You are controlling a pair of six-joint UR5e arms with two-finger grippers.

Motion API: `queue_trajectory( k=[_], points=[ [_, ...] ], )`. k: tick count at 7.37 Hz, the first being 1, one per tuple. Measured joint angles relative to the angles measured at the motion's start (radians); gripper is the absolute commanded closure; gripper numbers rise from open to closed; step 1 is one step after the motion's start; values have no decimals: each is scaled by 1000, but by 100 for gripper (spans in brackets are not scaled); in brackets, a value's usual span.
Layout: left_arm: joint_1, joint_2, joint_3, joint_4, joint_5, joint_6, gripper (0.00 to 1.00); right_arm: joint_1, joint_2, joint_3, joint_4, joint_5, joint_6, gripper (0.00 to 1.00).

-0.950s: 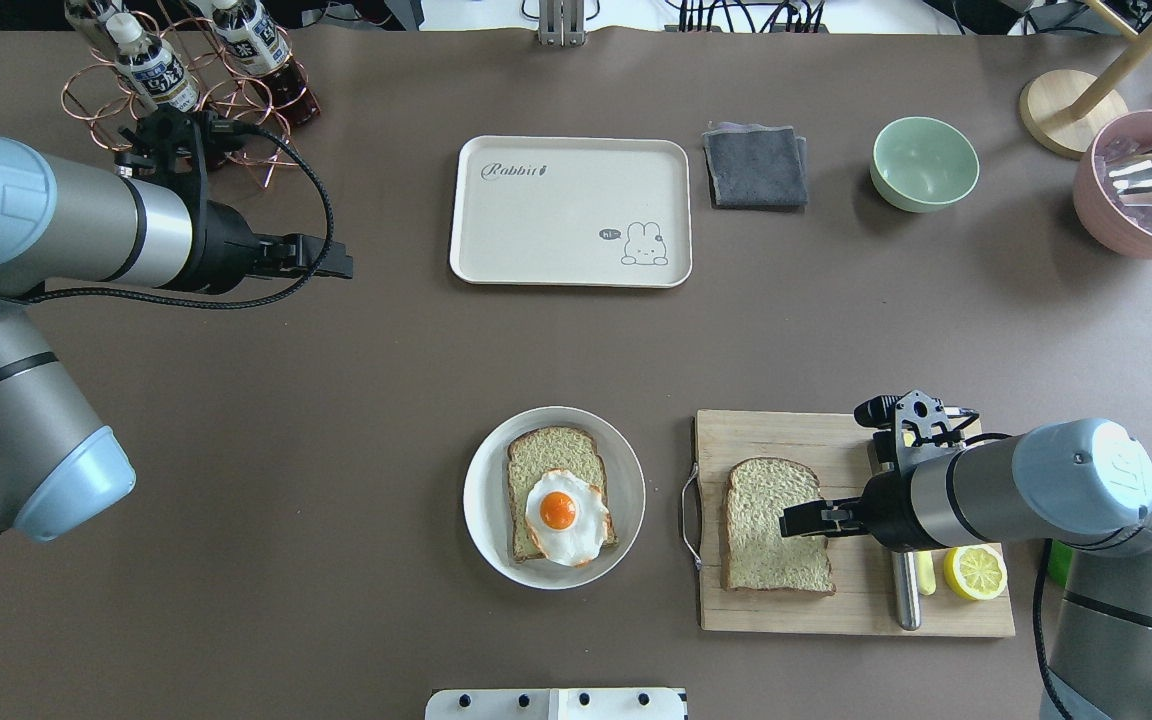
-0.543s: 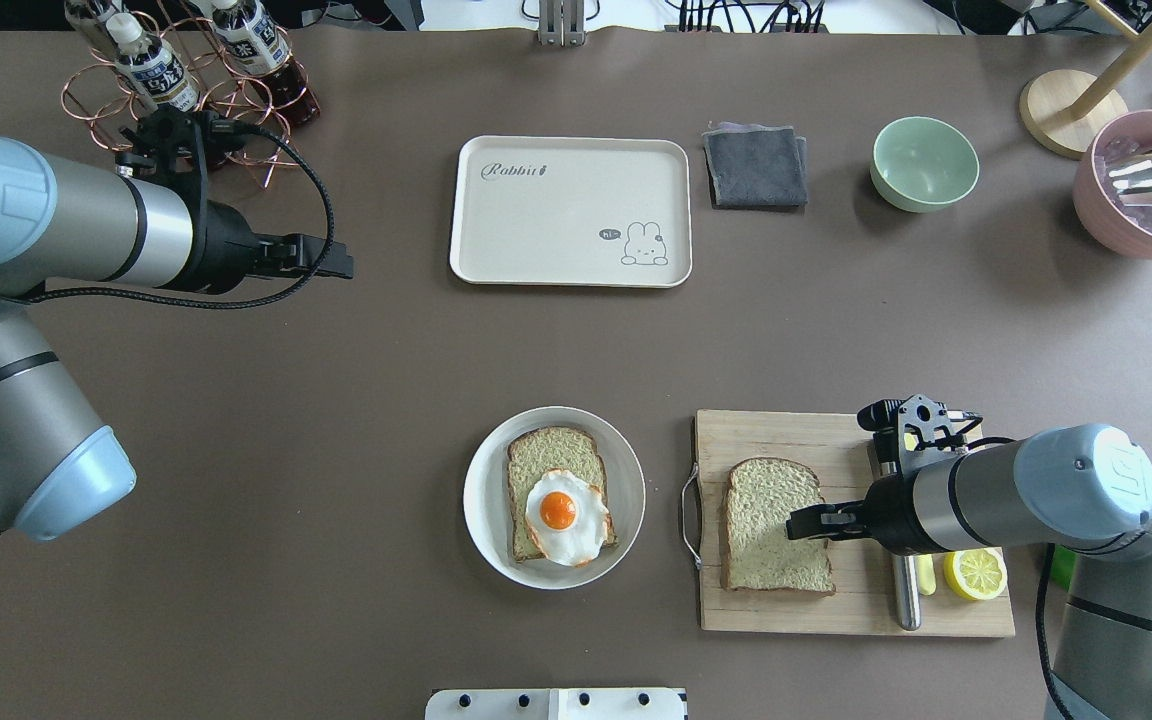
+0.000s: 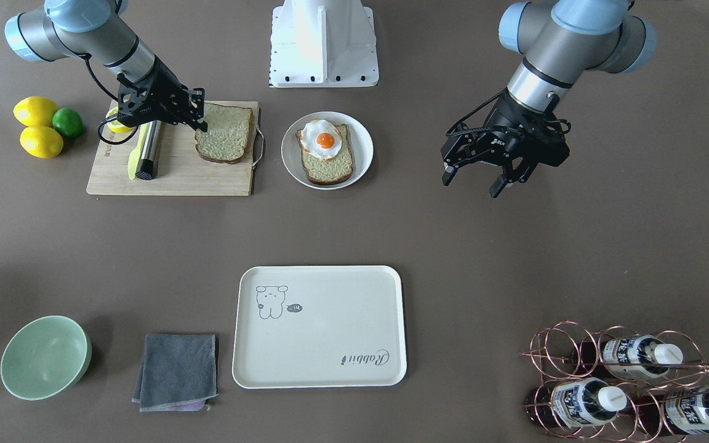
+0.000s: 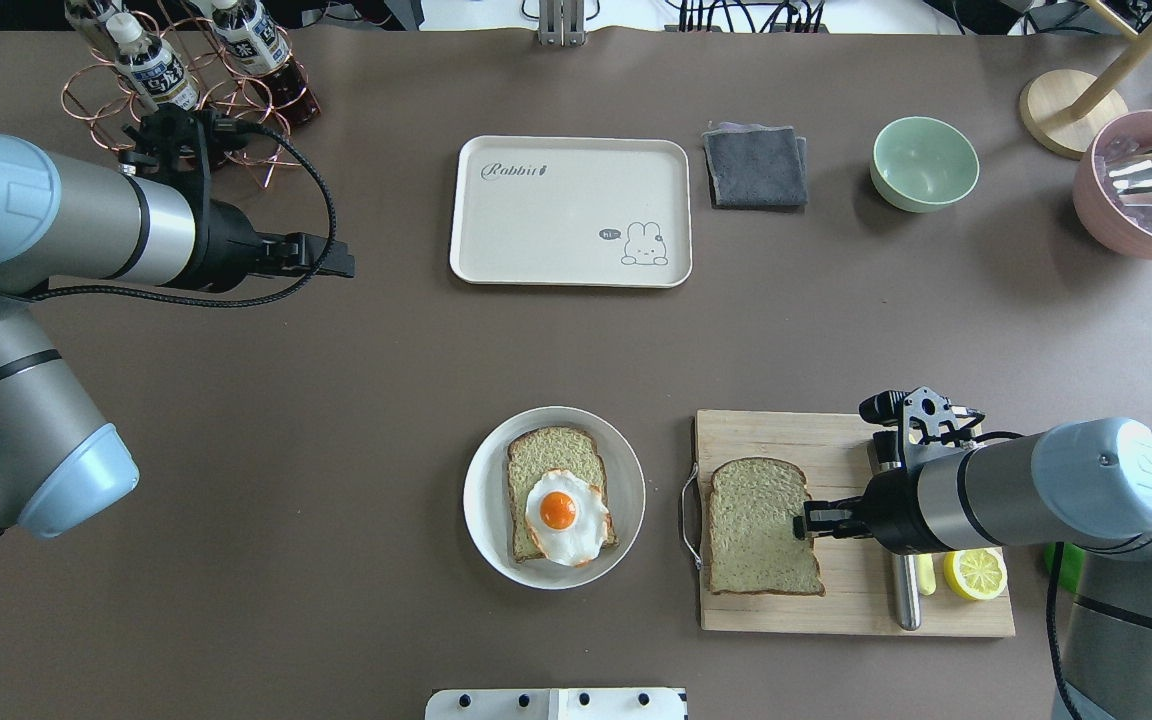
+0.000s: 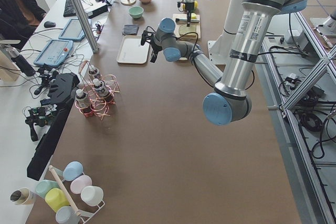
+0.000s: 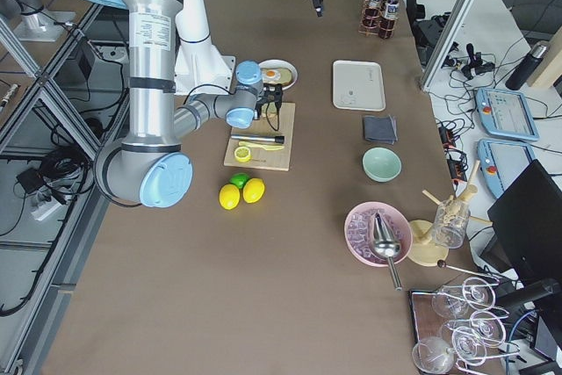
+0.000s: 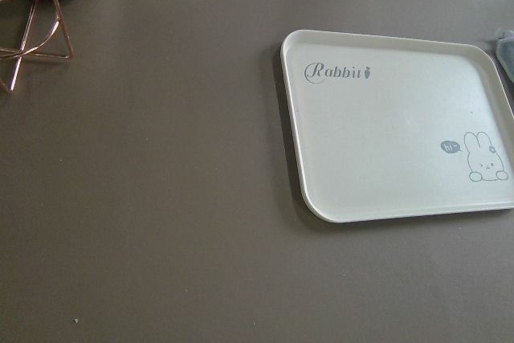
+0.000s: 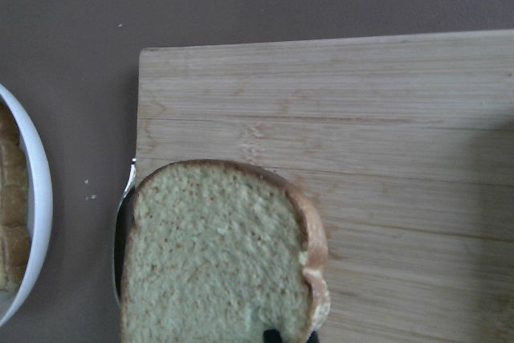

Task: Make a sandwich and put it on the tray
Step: 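Carry the bread slice with the right gripper onto the egg on the plate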

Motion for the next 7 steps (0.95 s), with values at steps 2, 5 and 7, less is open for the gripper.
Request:
queue_trajectory(
  k=[2, 5, 7],
  points=[
    [0, -1, 2, 0, -4, 1, 3, 48, 2, 55, 5, 70, 20, 100],
    [0, 0, 4, -1, -4, 2, 3, 80, 98, 14, 120, 106, 135, 100],
    [0, 2, 6, -2, -4, 2, 3, 61, 193, -53, 137, 89, 164, 100]
  ],
)
